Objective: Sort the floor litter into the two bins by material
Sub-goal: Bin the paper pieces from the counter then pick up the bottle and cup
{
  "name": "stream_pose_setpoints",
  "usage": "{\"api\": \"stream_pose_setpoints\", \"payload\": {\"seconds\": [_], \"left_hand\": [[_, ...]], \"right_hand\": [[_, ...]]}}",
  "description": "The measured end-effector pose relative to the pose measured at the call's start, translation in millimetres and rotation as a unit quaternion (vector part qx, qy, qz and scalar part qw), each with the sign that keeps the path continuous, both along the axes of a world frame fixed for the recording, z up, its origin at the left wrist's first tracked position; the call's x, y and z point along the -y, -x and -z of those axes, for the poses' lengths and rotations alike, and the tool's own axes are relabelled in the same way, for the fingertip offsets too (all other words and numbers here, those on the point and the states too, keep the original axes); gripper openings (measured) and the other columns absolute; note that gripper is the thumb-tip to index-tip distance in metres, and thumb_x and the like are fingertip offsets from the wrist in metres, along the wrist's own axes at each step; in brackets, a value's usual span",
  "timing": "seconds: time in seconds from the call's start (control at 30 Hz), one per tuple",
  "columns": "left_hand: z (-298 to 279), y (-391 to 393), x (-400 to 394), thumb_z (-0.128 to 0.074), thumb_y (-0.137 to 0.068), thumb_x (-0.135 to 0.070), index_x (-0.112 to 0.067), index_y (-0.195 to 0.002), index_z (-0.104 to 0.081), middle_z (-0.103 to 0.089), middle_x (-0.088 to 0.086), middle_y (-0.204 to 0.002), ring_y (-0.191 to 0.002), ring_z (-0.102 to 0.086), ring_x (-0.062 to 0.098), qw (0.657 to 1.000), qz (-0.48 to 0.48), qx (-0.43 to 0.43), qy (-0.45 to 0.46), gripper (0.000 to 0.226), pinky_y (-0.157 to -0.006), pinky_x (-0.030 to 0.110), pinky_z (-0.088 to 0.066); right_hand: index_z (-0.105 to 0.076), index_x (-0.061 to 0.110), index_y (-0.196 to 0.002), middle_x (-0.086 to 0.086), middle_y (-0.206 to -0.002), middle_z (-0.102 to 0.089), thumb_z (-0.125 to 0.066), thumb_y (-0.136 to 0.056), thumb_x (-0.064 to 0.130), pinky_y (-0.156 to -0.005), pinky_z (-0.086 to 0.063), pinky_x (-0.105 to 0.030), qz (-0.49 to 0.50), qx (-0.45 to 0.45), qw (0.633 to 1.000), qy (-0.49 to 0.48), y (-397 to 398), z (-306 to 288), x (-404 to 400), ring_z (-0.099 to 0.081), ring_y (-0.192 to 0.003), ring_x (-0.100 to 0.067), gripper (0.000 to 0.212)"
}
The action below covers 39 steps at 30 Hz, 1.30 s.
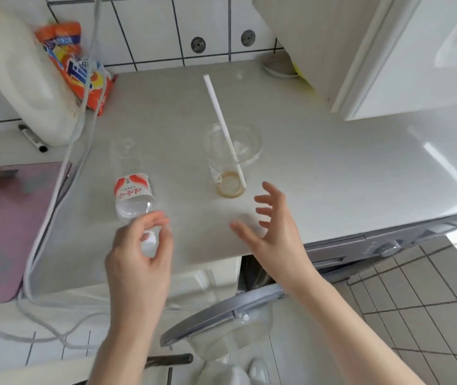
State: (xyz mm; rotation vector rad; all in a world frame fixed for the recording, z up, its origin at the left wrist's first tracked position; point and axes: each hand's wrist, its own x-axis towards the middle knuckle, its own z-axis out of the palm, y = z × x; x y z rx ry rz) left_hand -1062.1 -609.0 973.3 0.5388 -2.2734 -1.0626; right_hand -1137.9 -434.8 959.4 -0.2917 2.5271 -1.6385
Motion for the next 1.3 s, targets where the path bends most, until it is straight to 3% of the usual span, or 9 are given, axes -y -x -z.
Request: {"api": "stream_pose_setpoints", "payload": {"seconds": [0.2,0.4,0.53,0.67,0.77,0.83,0.93,1.13,1.3], "left_hand": [[-12.6,55.6,51.2,-0.066,-0.081,-0.010,-0.015,-0.109,-0.062,-0.062,-0.002,-0.103,-0.099,-0.056,0.026,0.998,-0.019,0.019,0.057,0.029,-0.083,0.018,-0.035],[-1.2,82.0,71.4,-0.071,-0.078,-0.017,-0.014,-0.126,-0.048,-0.046,0.008,-0.134,-0.122,-0.042,0.026,0.997,-0.009,0.065,0.038,0.054,-0.103,0.037,-0.035],[3.2,87.4,74.0,-0.074,-0.076,-0.021,-0.018,-0.138,-0.037,-0.035,0.009,-0.146,-0.130,-0.039,0.028,0.994,0.007,0.112,0.000,0.072,-0.104,0.036,-0.035],[3.1,86.2,74.3,-0.073,-0.075,-0.023,-0.022,-0.140,-0.036,-0.041,0.002,-0.140,-0.119,-0.046,0.017,0.992,0.016,0.122,-0.042,0.075,-0.090,0.022,-0.035],[-0.9,82.1,72.2,-0.072,-0.075,-0.021,-0.024,-0.139,-0.039,-0.045,-0.001,-0.134,-0.103,-0.046,0.007,0.992,0.027,0.112,-0.053,0.072,-0.084,0.019,-0.034],[-3.5,80.4,68.7,-0.073,-0.074,-0.020,-0.025,-0.138,-0.039,-0.045,-0.003,-0.133,-0.103,-0.046,0.006,0.993,0.046,0.103,-0.043,0.072,-0.083,0.019,-0.034],[-8.7,81.0,60.8,-0.073,-0.074,-0.021,-0.026,-0.138,-0.040,-0.044,-0.006,-0.133,-0.100,-0.043,0.001,0.992,0.081,0.092,-0.030,0.072,-0.081,0.014,-0.033],[-21.2,80.9,24.0,-0.075,-0.074,-0.019,-0.025,-0.137,-0.042,-0.044,-0.009,-0.133,-0.099,-0.043,-0.003,0.982,0.182,0.056,-0.020,0.072,-0.076,-0.009,-0.027],[-29.7,66.7,-36.4,-0.075,-0.074,-0.023,-0.028,-0.137,-0.040,-0.043,-0.009,-0.135,-0.101,-0.044,-0.004,0.955,0.290,0.053,-0.018,0.072,-0.074,-0.006,-0.032]], "right_hand": [[-0.009,0.023,-0.148,0.003,-0.143,-0.032,-0.076,-0.075,0.039,-0.108,-0.038,-0.038,0.047,-0.006,0.999,0.016,34.5,-1.3,32.4,-0.039,-0.129,-0.015,0.100],[-0.027,0.029,-0.132,0.004,-0.134,-0.041,-0.077,-0.065,0.048,-0.102,-0.044,-0.043,0.102,-0.017,0.994,0.041,56.7,4.8,56.7,-0.047,-0.124,-0.015,0.086],[-0.022,0.041,-0.131,0.008,-0.134,-0.042,-0.079,-0.072,0.034,-0.109,-0.037,-0.038,0.124,-0.037,0.991,0.045,64.8,3.6,68.6,-0.043,-0.128,-0.010,0.083],[-0.030,0.032,-0.134,0.005,-0.133,-0.047,-0.078,-0.068,0.036,-0.107,-0.041,-0.040,0.142,-0.034,0.987,0.072,67.3,6.6,75.3,-0.047,-0.126,-0.011,0.081],[-0.035,0.046,-0.124,0.007,-0.129,-0.050,-0.079,-0.068,0.034,-0.106,-0.042,-0.038,0.151,-0.027,0.984,0.095,61.9,4.6,76.0,-0.050,-0.123,-0.011,0.072],[-0.034,0.055,-0.116,0.013,-0.125,-0.052,-0.080,-0.071,0.032,-0.102,-0.043,-0.033,0.157,-0.026,0.983,0.090,53.9,0.9,73.3,-0.051,-0.120,-0.006,0.069],[-0.036,0.040,-0.126,0.017,-0.125,-0.052,-0.080,-0.073,0.029,-0.093,-0.038,-0.020,0.170,-0.030,0.981,0.094,35.8,-4.6,63.3,-0.047,-0.120,0.002,0.070],[-0.035,0.054,-0.119,0.025,-0.122,-0.052,-0.081,-0.071,0.028,-0.097,-0.039,-0.021,0.227,-0.046,0.970,0.081,-10.7,-13.8,25.9,-0.048,-0.119,0.004,0.072],[-0.039,0.027,-0.138,0.031,-0.126,-0.045,-0.082,-0.071,0.028,-0.099,-0.035,-0.008,0.303,-0.058,0.950,0.046,-63.3,-16.9,-22.4,-0.043,-0.122,0.010,0.080]]}}
